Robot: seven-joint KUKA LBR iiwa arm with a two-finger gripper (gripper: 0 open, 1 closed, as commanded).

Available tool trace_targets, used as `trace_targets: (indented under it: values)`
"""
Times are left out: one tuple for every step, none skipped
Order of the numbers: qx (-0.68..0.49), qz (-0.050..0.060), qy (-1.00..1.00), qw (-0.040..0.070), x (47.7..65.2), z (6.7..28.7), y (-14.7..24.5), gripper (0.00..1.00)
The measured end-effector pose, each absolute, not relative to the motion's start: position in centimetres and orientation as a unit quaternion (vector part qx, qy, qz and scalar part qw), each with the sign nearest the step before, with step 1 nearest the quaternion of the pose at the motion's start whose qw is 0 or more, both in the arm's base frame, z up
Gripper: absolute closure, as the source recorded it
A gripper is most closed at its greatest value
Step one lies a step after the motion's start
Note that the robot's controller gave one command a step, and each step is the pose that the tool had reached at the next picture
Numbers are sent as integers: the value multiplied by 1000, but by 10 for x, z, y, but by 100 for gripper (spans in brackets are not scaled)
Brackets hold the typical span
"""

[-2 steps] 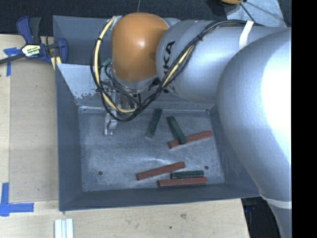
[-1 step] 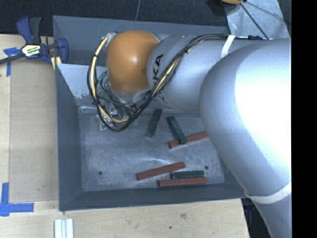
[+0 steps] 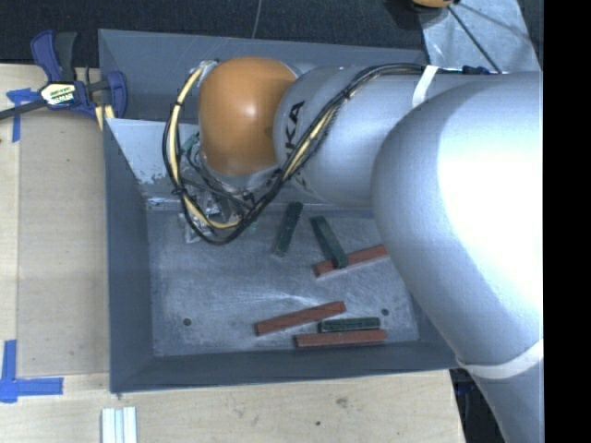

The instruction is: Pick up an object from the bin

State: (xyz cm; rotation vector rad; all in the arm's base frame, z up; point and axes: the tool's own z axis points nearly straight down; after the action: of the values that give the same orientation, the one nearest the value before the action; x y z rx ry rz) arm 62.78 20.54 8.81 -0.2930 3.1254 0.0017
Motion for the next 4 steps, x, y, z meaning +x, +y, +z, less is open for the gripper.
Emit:
trace_targets:
  values:
    - [-113,0,994,1,619,79,190,100]
    - [-139,0,990,-3,615,122,185,100]
    - [-136,1,991,5,619,164,186,100]
    - [-244,0,970,0,599,258,178,0]
